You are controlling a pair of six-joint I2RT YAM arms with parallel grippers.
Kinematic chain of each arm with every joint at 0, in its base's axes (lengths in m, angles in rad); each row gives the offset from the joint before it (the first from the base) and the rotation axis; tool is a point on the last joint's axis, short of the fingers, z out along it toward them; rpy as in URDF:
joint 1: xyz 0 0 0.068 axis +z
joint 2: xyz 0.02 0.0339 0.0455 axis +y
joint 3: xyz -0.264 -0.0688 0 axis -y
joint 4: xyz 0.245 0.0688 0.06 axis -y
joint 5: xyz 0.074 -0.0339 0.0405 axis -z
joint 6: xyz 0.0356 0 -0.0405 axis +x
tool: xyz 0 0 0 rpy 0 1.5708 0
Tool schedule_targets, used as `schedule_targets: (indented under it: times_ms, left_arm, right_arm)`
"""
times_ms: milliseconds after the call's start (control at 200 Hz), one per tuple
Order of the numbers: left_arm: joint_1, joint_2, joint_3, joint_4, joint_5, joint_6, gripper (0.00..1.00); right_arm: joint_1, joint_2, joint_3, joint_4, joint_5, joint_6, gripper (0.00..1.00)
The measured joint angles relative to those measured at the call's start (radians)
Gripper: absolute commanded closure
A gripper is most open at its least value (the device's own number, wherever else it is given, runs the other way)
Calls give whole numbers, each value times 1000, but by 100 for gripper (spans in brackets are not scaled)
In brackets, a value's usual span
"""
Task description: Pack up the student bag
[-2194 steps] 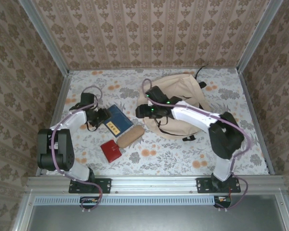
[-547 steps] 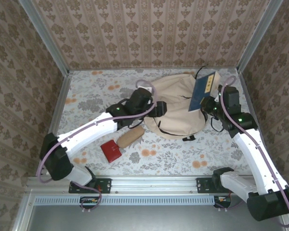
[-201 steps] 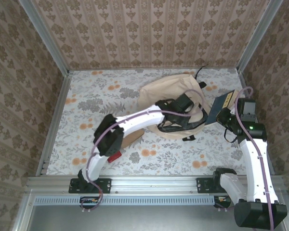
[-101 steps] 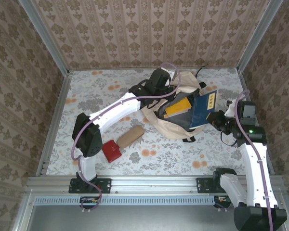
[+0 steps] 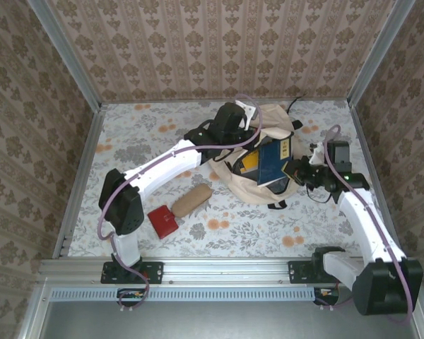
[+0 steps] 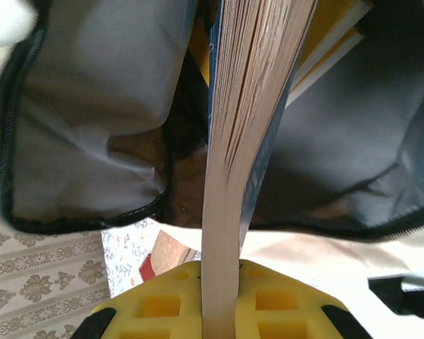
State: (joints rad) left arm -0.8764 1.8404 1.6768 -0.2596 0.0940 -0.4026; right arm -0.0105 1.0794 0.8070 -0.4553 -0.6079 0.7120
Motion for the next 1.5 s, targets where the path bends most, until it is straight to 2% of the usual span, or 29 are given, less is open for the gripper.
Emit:
schedule_targets:
  times_ms: [200, 445, 610, 765, 850, 915, 995, 1090, 1225, 1500]
  left_arm:
    - [0, -19, -4, 0, 0, -1, 100]
    - [0, -19, -17, 0, 0, -16, 100]
    - [0, -19, -22, 0, 0, -24, 100]
    - [2, -19, -23, 0, -1, -31, 100]
    - [3, -19, -23, 0, -3, -38, 100]
    - [7, -19, -23, 0, -3, -42, 100]
    - [8, -19, -23, 0, -3, -47, 100]
    - [8, -19, -23, 0, -2, -50, 100]
    - [8, -19, -23, 0, 0, -50, 100]
    - [20, -19, -23, -1, 12, -54, 100]
  right_arm:
    - [62, 161, 2, 146, 11, 34, 99]
    - [101, 279, 2, 364, 79, 75, 96]
    - [105, 403, 47, 416, 109, 72, 98]
    - [133, 513, 122, 451, 83, 30, 98]
    - [139, 552, 162, 444, 80, -2, 90]
    - [139, 570, 185, 427, 95, -19, 78]
    - [137, 574, 192, 417, 131, -27, 60]
    - [135, 571, 194, 402, 169, -34, 52]
    - [135, 509, 170, 361, 244, -33, 50]
    - [133, 236, 42, 237, 402, -29, 52]
